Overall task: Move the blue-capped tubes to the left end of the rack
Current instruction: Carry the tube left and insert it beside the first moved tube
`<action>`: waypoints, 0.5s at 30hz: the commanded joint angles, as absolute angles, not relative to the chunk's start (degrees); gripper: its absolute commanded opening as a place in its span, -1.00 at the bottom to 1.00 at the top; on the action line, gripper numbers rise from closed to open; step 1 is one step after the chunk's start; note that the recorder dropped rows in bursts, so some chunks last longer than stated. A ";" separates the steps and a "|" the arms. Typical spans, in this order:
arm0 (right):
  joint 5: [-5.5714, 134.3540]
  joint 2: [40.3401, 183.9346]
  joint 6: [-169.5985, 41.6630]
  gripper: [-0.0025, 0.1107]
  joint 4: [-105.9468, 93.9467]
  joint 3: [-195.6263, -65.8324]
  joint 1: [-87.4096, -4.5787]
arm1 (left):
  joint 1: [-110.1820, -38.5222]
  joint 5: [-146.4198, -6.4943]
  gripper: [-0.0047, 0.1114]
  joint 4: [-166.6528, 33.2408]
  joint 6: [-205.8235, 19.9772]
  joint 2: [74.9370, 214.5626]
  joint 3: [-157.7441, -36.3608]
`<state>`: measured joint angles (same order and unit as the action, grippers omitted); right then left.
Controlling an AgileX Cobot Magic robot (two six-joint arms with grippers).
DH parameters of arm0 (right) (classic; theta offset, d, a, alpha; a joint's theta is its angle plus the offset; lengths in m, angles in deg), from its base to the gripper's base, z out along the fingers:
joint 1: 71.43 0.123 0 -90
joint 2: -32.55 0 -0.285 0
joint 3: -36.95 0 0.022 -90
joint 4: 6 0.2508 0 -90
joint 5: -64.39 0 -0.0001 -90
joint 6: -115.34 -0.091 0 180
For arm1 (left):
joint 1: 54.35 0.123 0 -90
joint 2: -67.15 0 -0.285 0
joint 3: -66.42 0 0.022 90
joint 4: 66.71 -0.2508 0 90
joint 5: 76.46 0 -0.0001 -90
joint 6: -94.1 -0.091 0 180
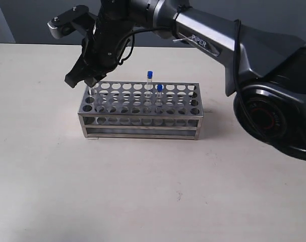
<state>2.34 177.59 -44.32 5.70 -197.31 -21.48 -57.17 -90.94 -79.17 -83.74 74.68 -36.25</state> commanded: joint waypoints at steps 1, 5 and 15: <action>3.40 178.57 -44.32 -0.97 8.06 -197.60 -21.30 | -57.51 -90.21 -0.91 -79.38 -83.54 74.94 -36.36; 4.23 178.93 -45.12 -0.80 8.98 -197.60 -21.30 | -57.51 -90.21 -0.91 -79.38 -83.54 74.94 -36.36; 3.96 178.29 -47.44 -0.30 9.07 -197.60 -21.30 | -57.51 -90.21 -0.91 -79.38 -83.54 74.94 -36.36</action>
